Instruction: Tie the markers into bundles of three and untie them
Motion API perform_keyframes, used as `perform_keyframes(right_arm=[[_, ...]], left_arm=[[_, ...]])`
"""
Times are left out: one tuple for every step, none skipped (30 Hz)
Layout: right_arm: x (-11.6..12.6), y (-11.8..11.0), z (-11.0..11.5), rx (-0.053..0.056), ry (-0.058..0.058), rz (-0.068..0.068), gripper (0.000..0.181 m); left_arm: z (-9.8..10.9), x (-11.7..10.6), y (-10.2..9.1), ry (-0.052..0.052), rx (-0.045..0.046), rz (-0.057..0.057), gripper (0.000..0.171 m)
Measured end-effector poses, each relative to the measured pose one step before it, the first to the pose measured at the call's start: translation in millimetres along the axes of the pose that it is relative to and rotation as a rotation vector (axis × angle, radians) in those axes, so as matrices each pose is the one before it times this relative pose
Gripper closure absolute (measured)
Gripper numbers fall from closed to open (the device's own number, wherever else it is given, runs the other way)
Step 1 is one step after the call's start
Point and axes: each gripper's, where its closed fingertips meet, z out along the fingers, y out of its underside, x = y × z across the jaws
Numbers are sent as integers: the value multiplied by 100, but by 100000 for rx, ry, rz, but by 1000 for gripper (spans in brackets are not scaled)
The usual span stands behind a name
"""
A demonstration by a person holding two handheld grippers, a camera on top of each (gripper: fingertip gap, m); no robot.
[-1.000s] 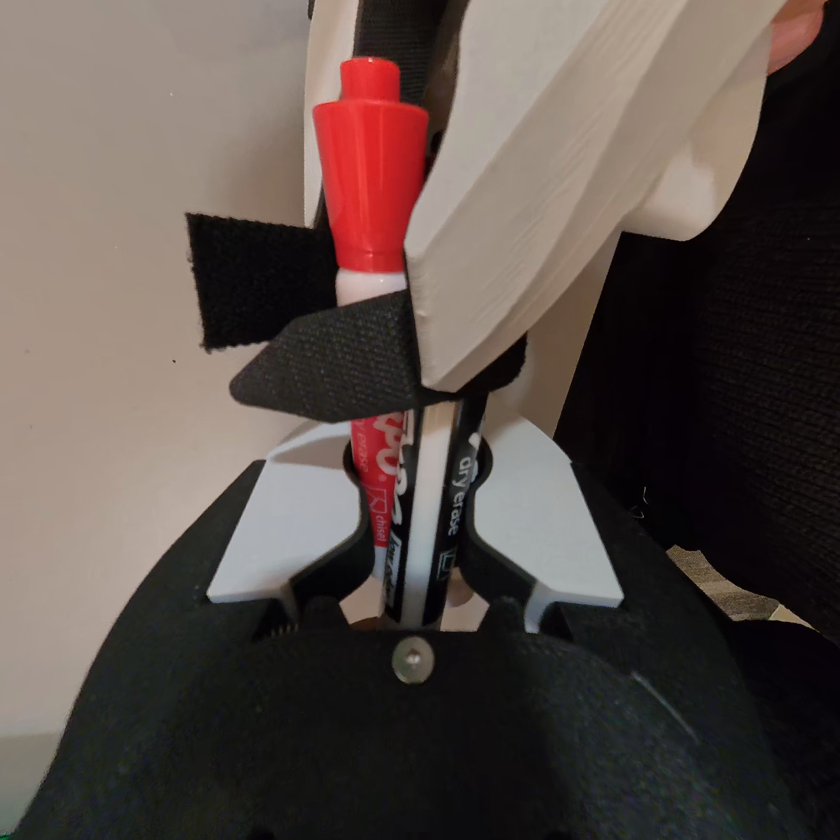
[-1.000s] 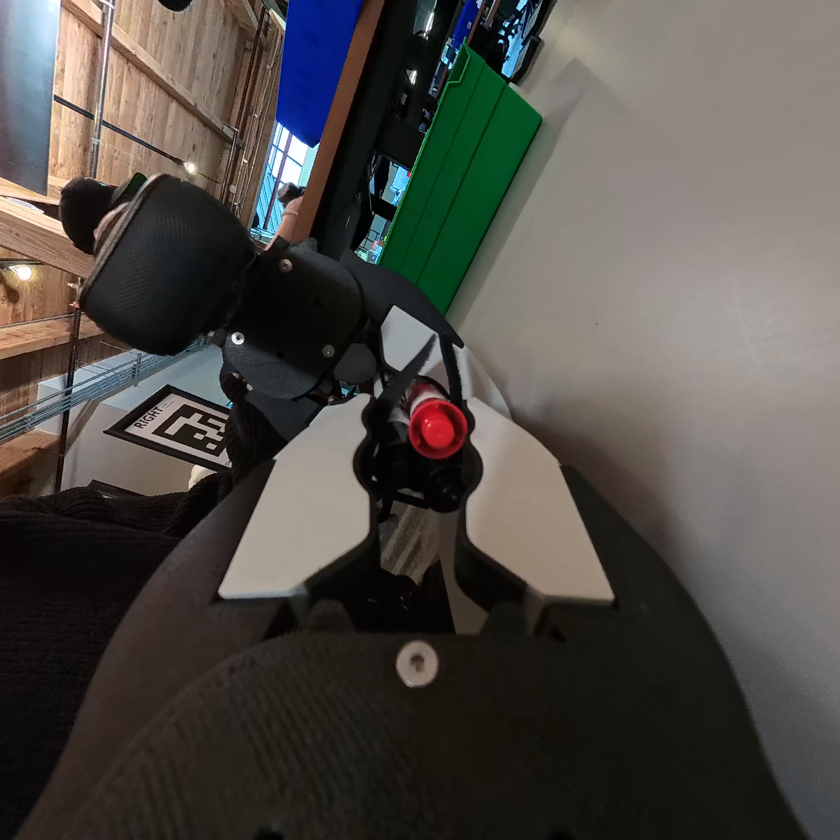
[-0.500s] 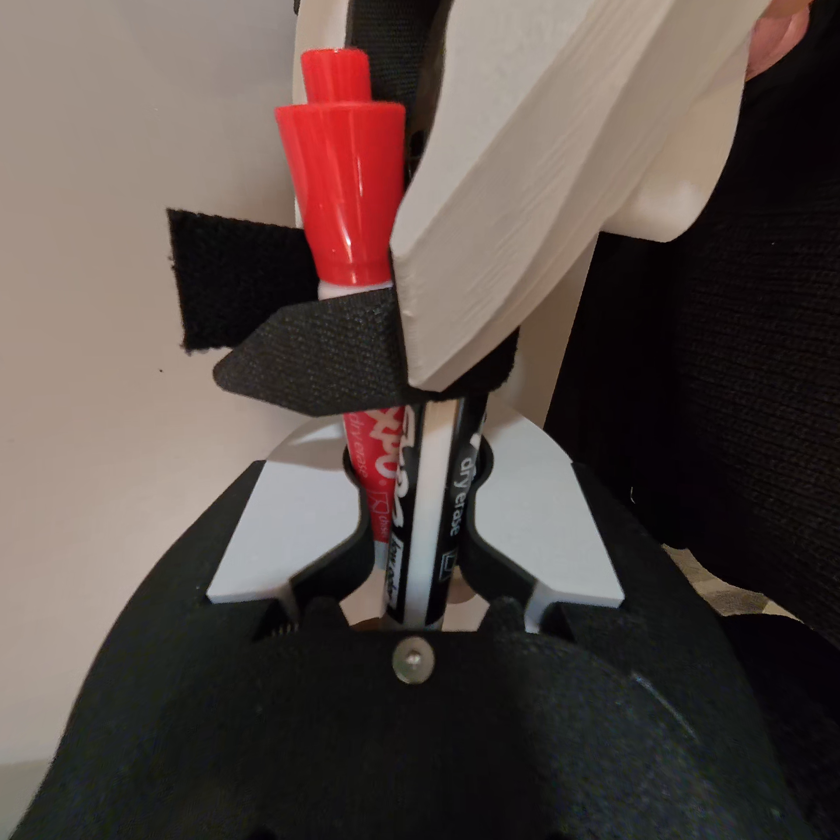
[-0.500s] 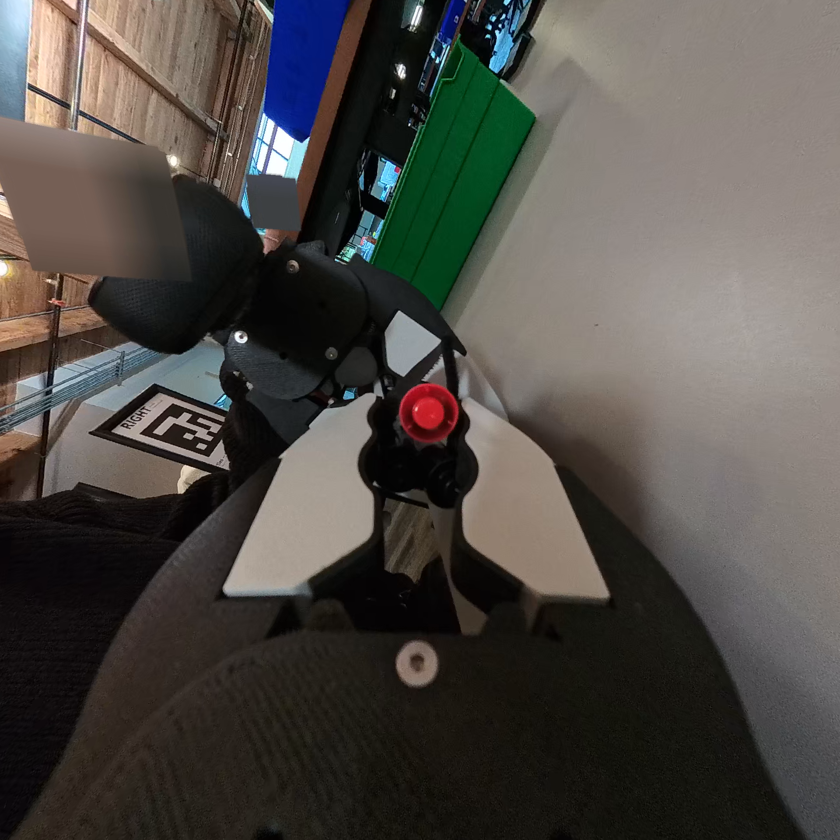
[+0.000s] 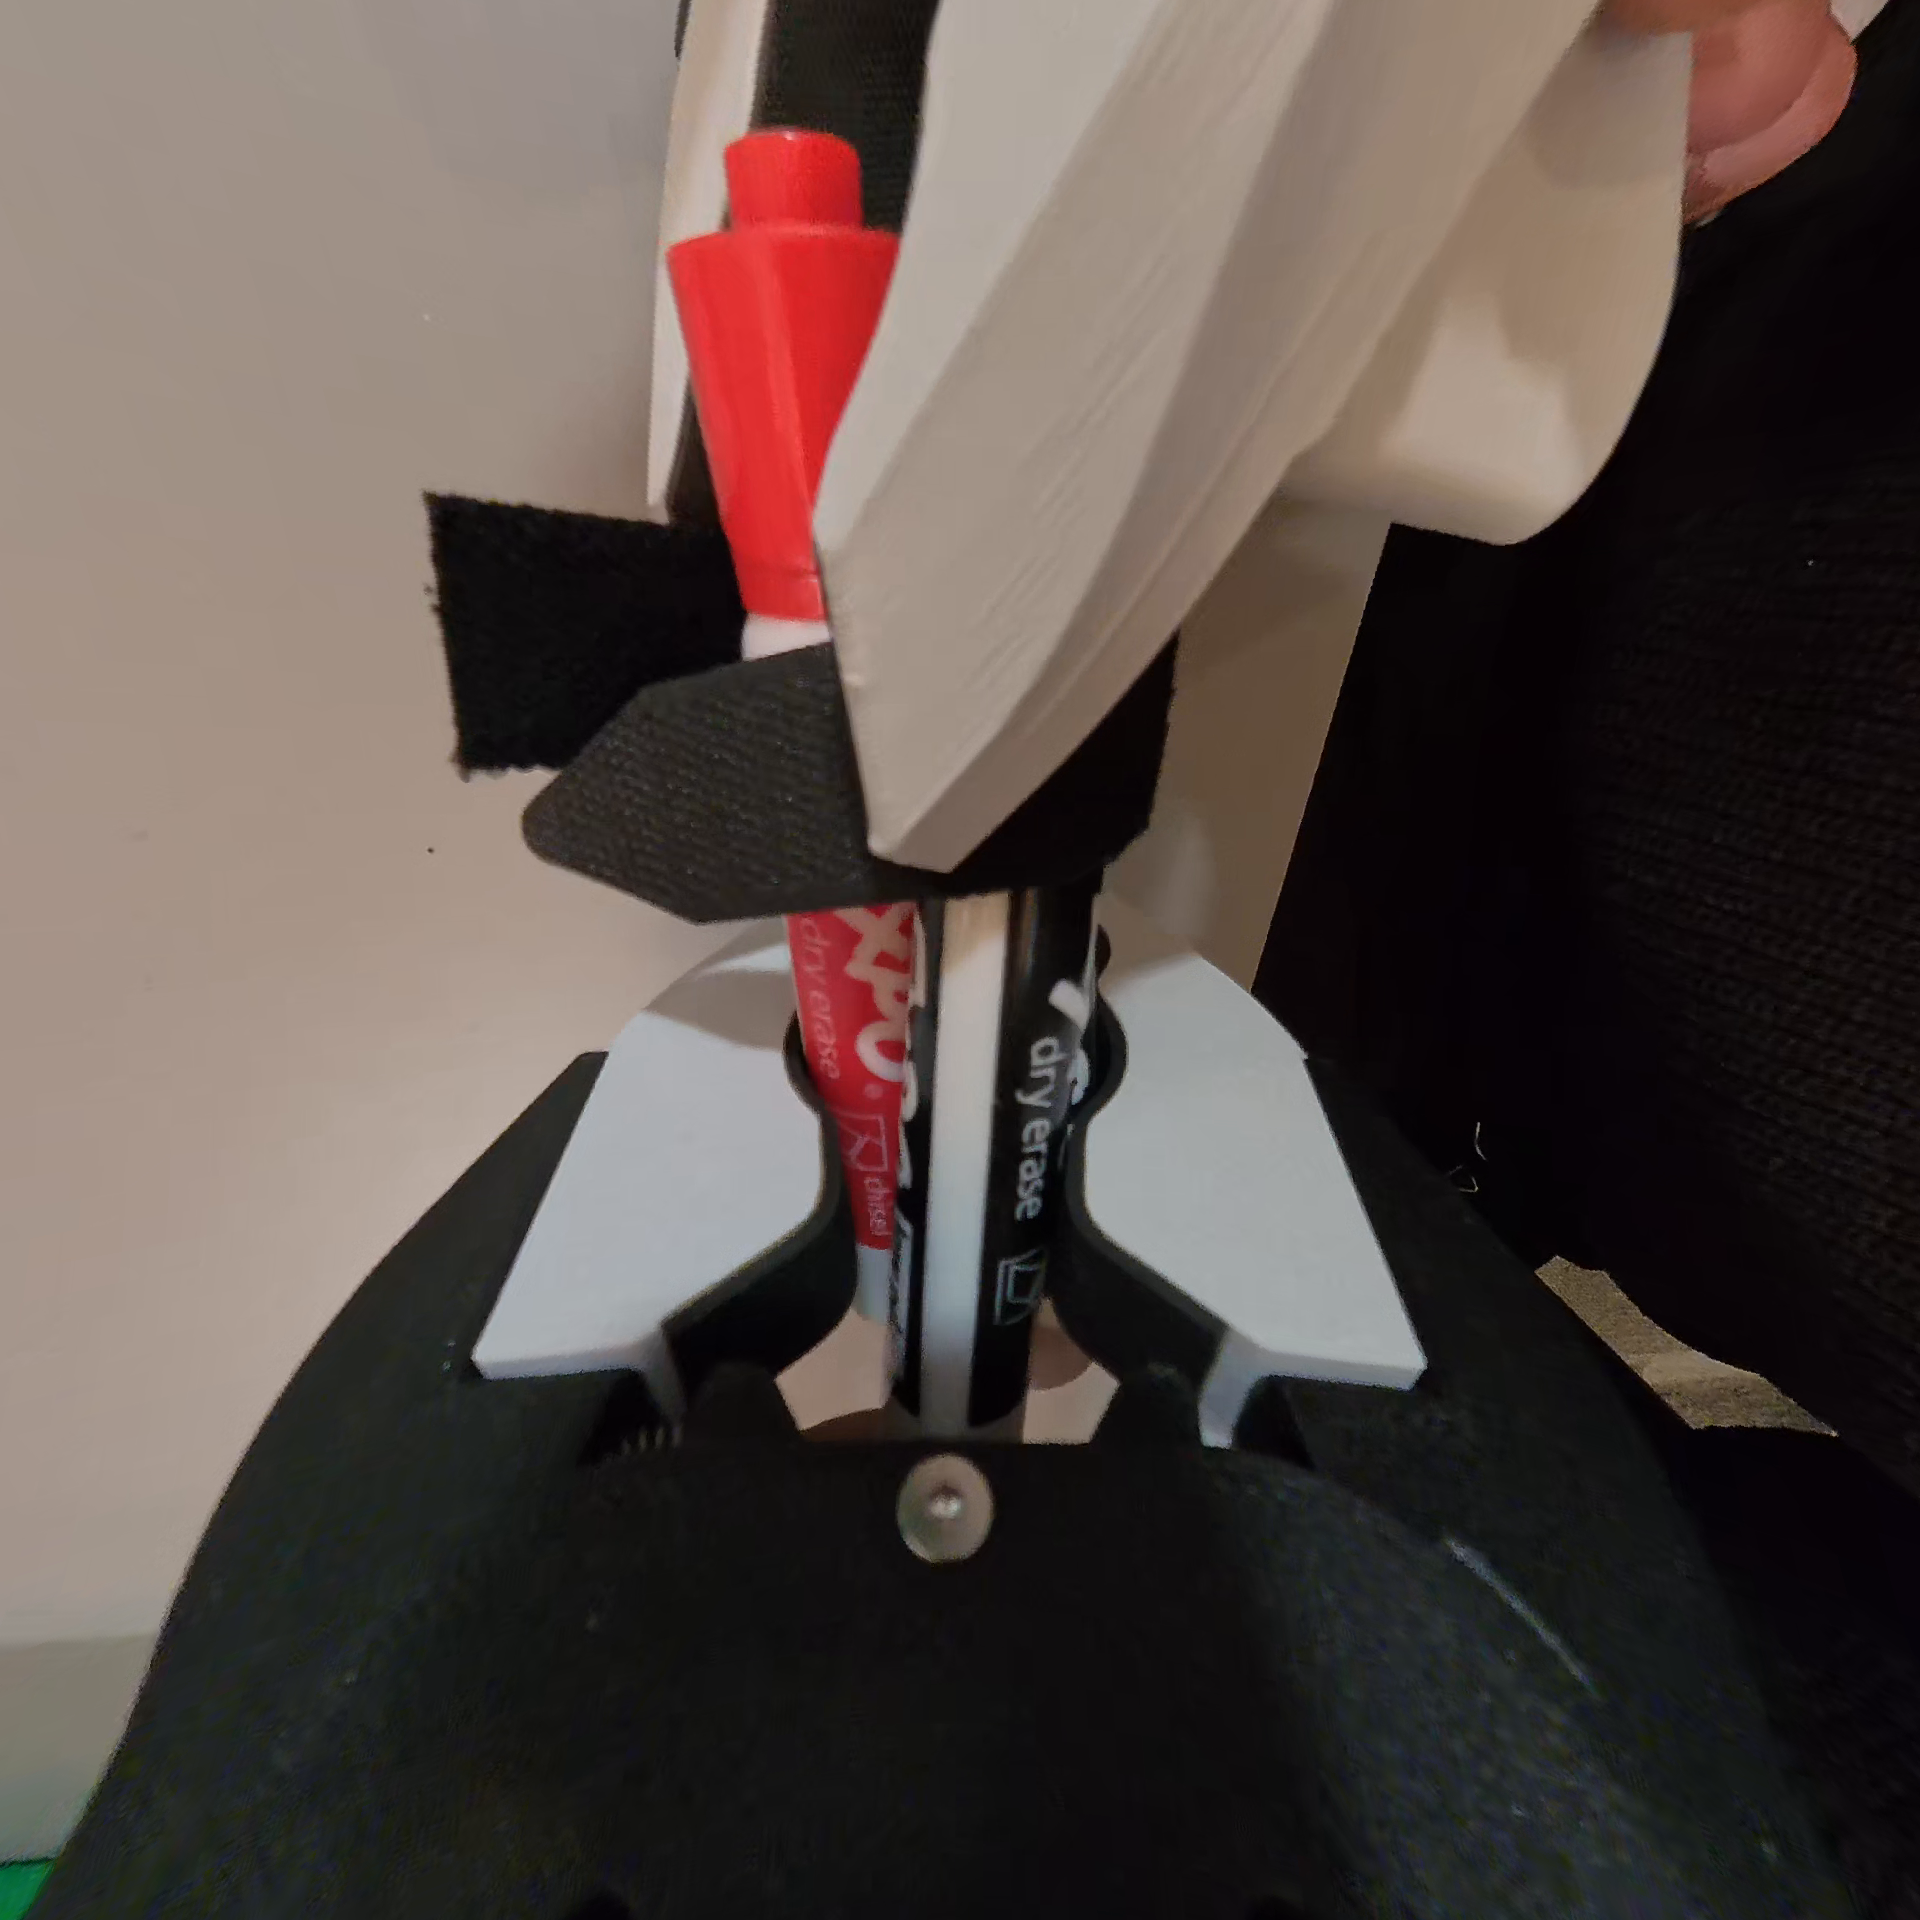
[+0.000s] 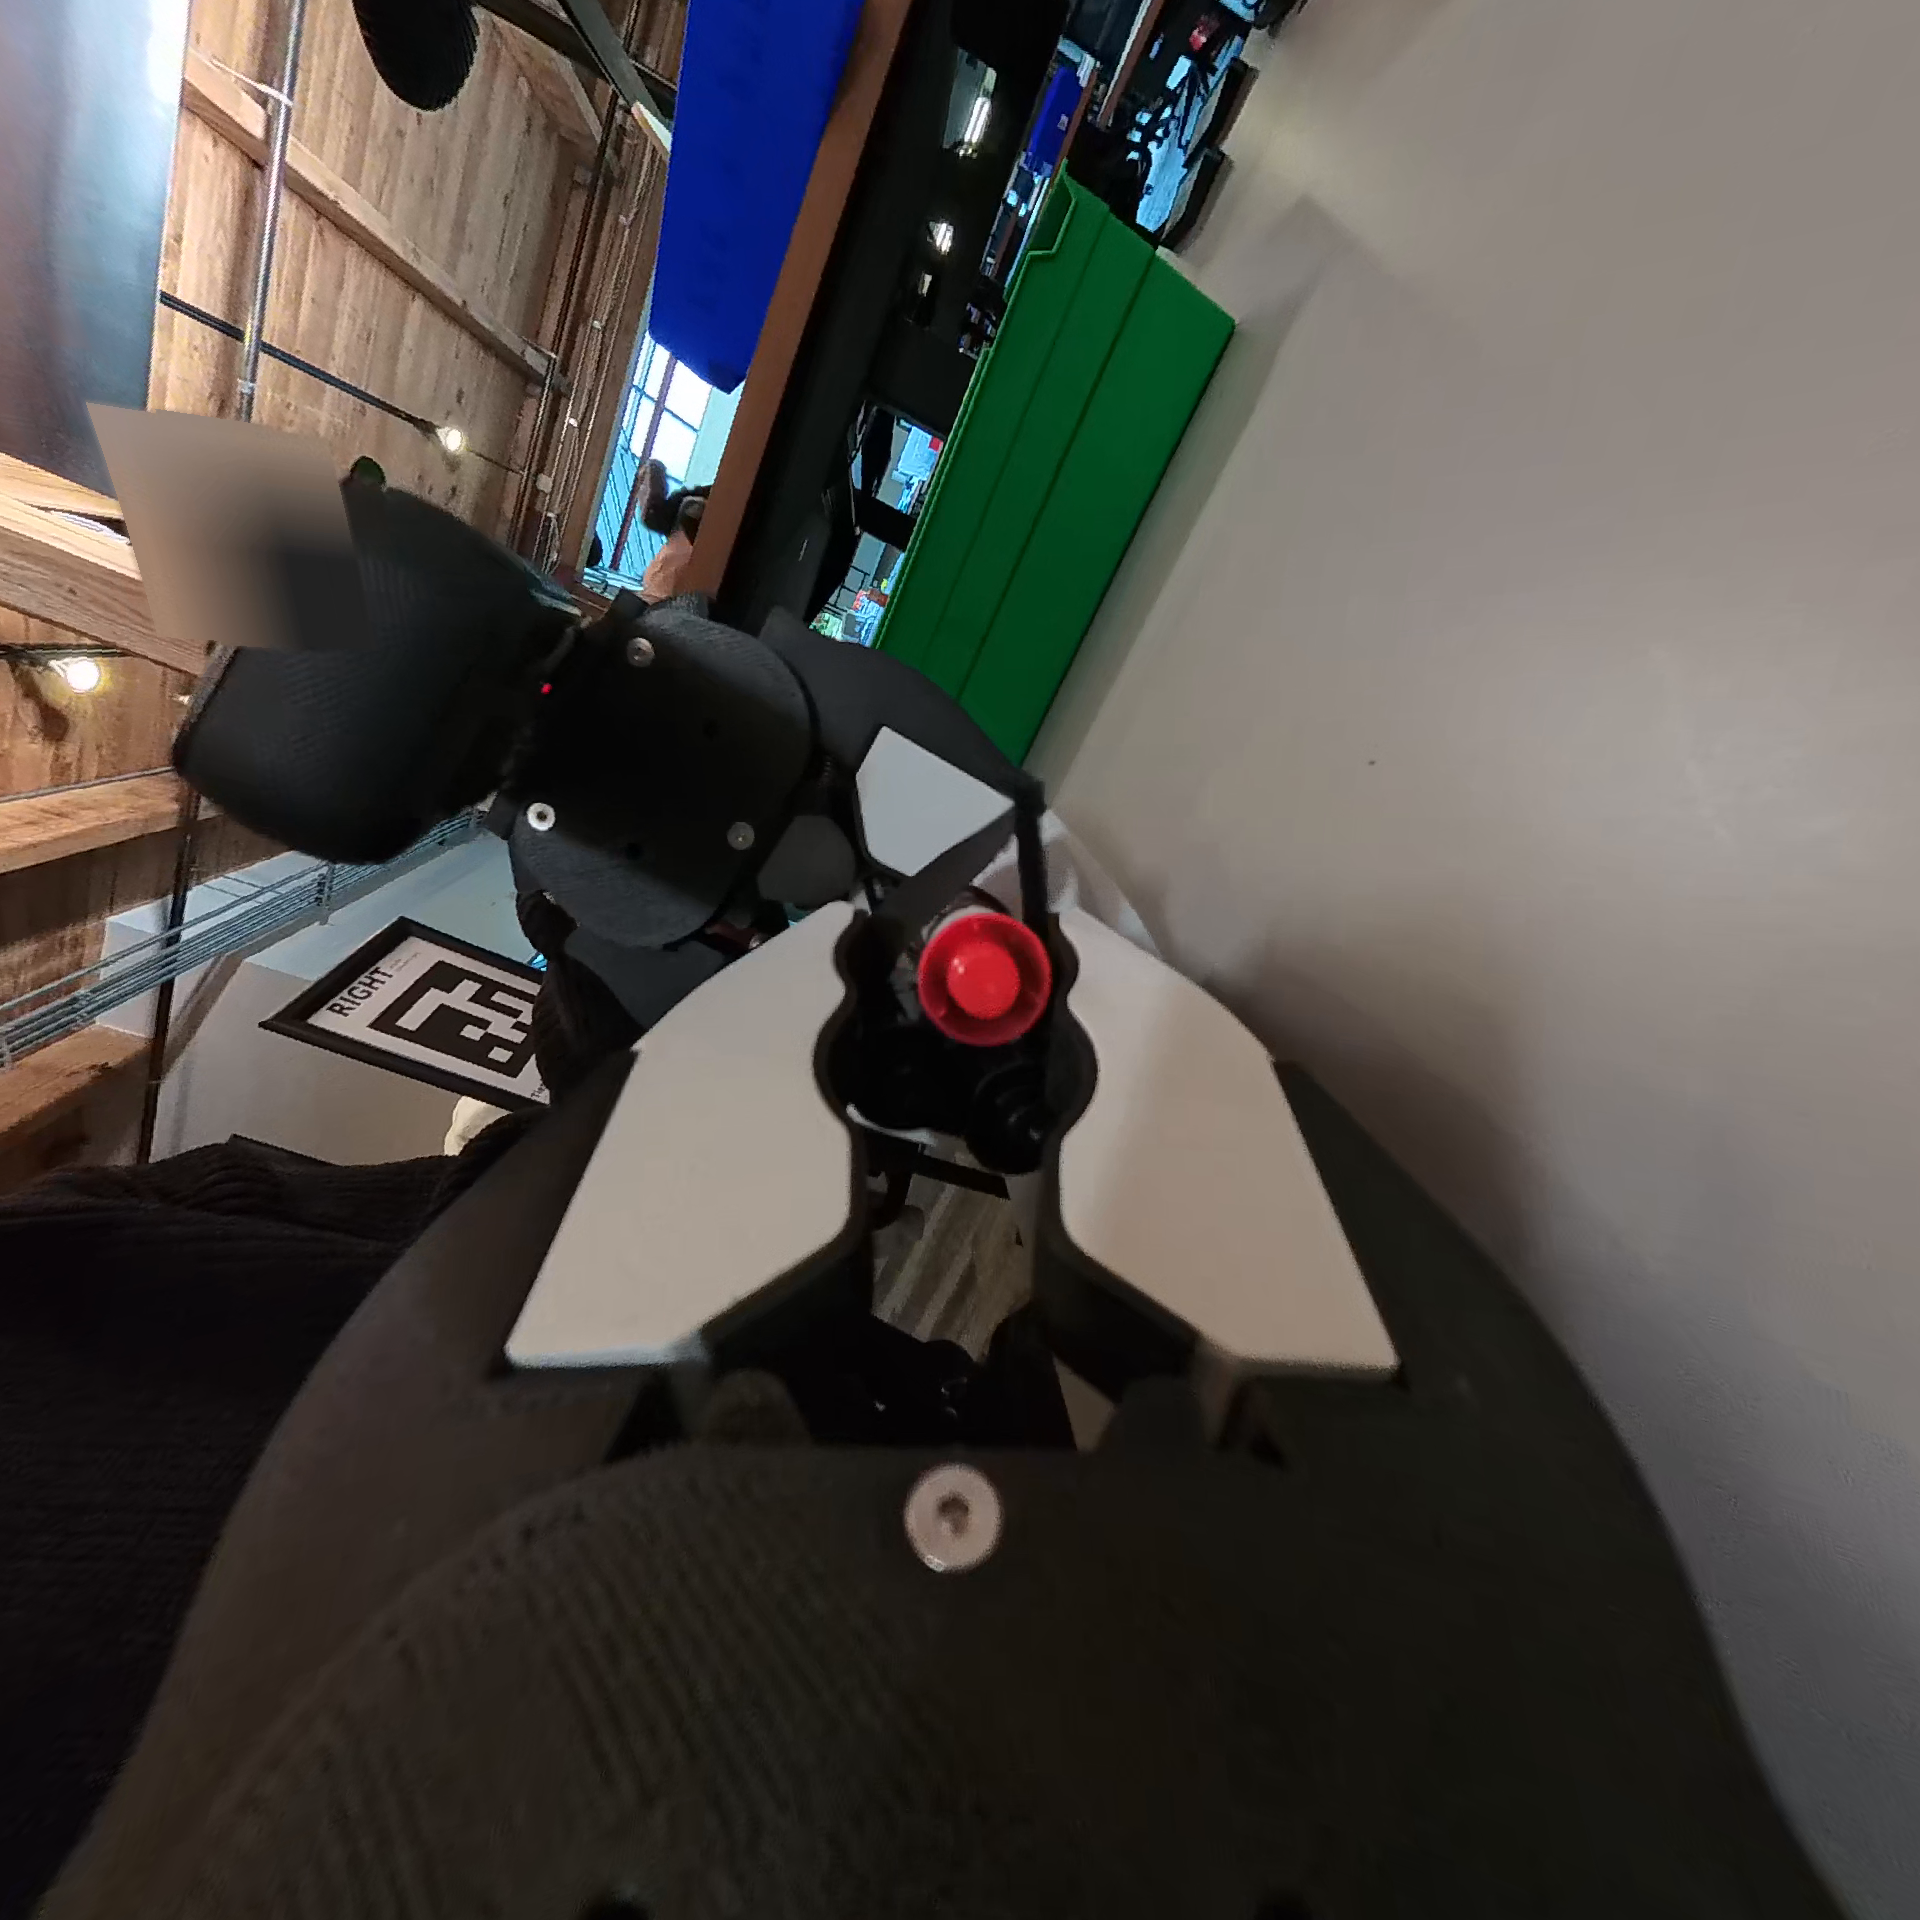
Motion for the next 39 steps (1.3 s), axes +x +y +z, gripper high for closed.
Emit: perform_keyframes(right_arm=[[33, -52, -24, 292, 486, -252, 149], [43, -51, -10, 192, 618, -387, 149], [19, -23, -9, 52, 468, -548, 149], [1, -12, 7, -137, 367, -548, 150], [35, 28, 7, -197, 535, -486, 151], [38, 14, 17, -163, 559, -575, 151], [32, -12, 4, 126, 531, -922, 151], [33, -18, 11, 208, 623, -1286, 152], [15, -16, 5, 142, 492, -1394, 152], [-4, -28, 5, 69, 280, -1205, 152], [0, -31, -5, 33, 189, -725, 152], [-14, -35, -9, 104, -37, -338, 153], [1, -37, -3, 272, -4, -149, 153], [13, -12, -13, 230, 29, 79, 154], [39, -9, -13, 77, 185, 127, 156], [57, -54, -49, 312, 116, 67, 160], [-26, -68, -49, 229, -606, 107, 161], [-89, 28, -22, -537, -664, -289, 162], [-44, 91, 19, -1095, 292, -1422, 161], [-52, 35, 19, -777, 827, -1869, 161], [-36, 13, 15, -801, 823, -1588, 161], [-34, 21, -4, -888, 548, -1087, 161], [-10, -9, -44, -697, 233, -883, 161], [-10, 12, -63, -784, 25, -984, 161], [-3, 33, -66, -905, 99, -1004, 161], [-10, 47, -62, -838, 202, -1117, 161], [-29, 96, -62, -1086, 155, -1143, 161], [-70, 97, -79, -1110, -33, -862, 161], [-128, 29, -126, -741, -244, -605, 161], [-194, 6, -169, -576, -493, -527, 161], [-290, -65, -240, -99, -605, -475, 161], [-328, -117, -313, 441, -443, -696, 162], [-336, -43, -329, 6, -363, -1251, 162], [-268, 115, -255, -962, -87, -1669, 162], [-140, 264, -123, -1499, 530, -1674, 163], [2, 275, -6, -1363, 812, -1235, 163], [160, 196, 63, -828, 864, -782, 163], [300, 91, 79, -275, 593, 56, 162], [378, 30, 87, 163, -15, 1535, 162]], left_arm=[[-5, 24, -18, 155, 20, 25, 128], [-2, 10, -16, 36, 72, 72, 129], [-3, 1, -14, 19, 96, 49, 128], [-6, 4, 10, 111, -3, -93, 129], [9, 7, 23, 110, -109, -70, 129], [21, -5, 19, 51, -70, -38, 128], [12, -11, 10, 57, -38, -104, 129], [18, 4, 17, 179, -80, -120, 129], [14, 29, 2, 260, 102, -9, 129], [-4, 21, -12, 256, 156, -24, 128], [-2, 19, -15, 196, 140, 1, 128], [-11, 3, -18, 37, 113, 90, 129], [-3, 6, -13, 44, 52, 136, 129], [9, 8, 18, 11, -71, 249, 129], [13, 88, 0, 363, -27, 346, 129], [4, 135, -79, 601, 433, 499, 129], [-22, -20, -71, -162, 306, 106, 128], [-8, -29, -8, -301, 49, 409, 129], [17, 19, 35, 106, -161, -88, 129], [31, 53, 13, 523, 10, -336, 129], [31, 70, 3, 686, -20, -231, 129], [30, 46, -31, 384, 101, -49, 129], [30, 61, -75, 309, 193, 55, 129], [45, 76, -71, 385, 44, 75, 129], [64, 58, -58, 278, 44, 134, 129], [72, 74, -39, 408, 40, 261, 129], [80, 143, -48, 763, 214, 410, 128], [47, 149, -102, 692, 576, 296, 128], [-26, 111, -147, -67, 636, 455, 128], [-114, 192, -202, -297, 536, 526, 128], [-191, 137, -311, -1276, 829, 849, 128], [-188, 77, -396, -2260, 1284, 1207, 128], [-83, 210, -293, -1578, 1058, 1022, 127], [66, 338, -123, -179, 310, 625, 127], [203, 256, 59, 243, -438, 551, 127], [251, 114, 117, 784, -579, 406, 126], [268, -33, 83, 1510, -81, -280, 126], [239, -149, 3, 1728, 533, -1140, 127], [206, -62, 14, 2184, 286, -1522, 128]])
